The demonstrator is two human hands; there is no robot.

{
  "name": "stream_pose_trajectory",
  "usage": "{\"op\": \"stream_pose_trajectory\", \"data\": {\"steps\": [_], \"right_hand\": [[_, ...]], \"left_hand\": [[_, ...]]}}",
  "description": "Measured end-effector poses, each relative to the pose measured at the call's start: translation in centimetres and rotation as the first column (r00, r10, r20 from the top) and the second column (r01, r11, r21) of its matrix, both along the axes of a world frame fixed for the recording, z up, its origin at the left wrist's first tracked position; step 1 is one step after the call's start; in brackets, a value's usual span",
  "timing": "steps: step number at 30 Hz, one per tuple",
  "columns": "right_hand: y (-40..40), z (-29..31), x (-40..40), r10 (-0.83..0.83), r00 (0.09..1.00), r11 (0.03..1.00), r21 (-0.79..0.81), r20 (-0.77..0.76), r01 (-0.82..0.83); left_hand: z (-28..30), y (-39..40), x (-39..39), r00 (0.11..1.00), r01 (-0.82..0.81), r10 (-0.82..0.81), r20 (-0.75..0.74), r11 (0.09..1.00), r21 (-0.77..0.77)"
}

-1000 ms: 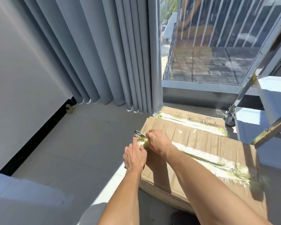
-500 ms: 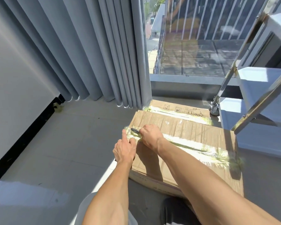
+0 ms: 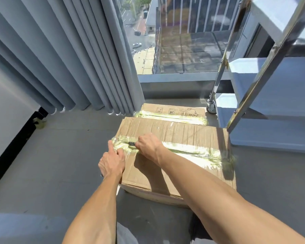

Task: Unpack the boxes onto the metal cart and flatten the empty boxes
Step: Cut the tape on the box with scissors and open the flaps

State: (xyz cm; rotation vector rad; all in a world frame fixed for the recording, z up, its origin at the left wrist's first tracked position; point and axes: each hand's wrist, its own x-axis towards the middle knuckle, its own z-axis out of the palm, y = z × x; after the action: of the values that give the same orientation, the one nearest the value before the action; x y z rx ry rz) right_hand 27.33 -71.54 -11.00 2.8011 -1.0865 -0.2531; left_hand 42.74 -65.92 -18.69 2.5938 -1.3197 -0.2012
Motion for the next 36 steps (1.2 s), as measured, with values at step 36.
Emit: {"op": "stream_pose_trajectory", "data": {"steps": [36], "right_hand": [[6.0,1.2,-17.0,-0.335,0.879,0.941,-0.158,-0.339,0.298]], "left_hand": [[2.1,2.2,-19.4,0.868,0.472,-0.483,0.119,0.875,0.108]]}}
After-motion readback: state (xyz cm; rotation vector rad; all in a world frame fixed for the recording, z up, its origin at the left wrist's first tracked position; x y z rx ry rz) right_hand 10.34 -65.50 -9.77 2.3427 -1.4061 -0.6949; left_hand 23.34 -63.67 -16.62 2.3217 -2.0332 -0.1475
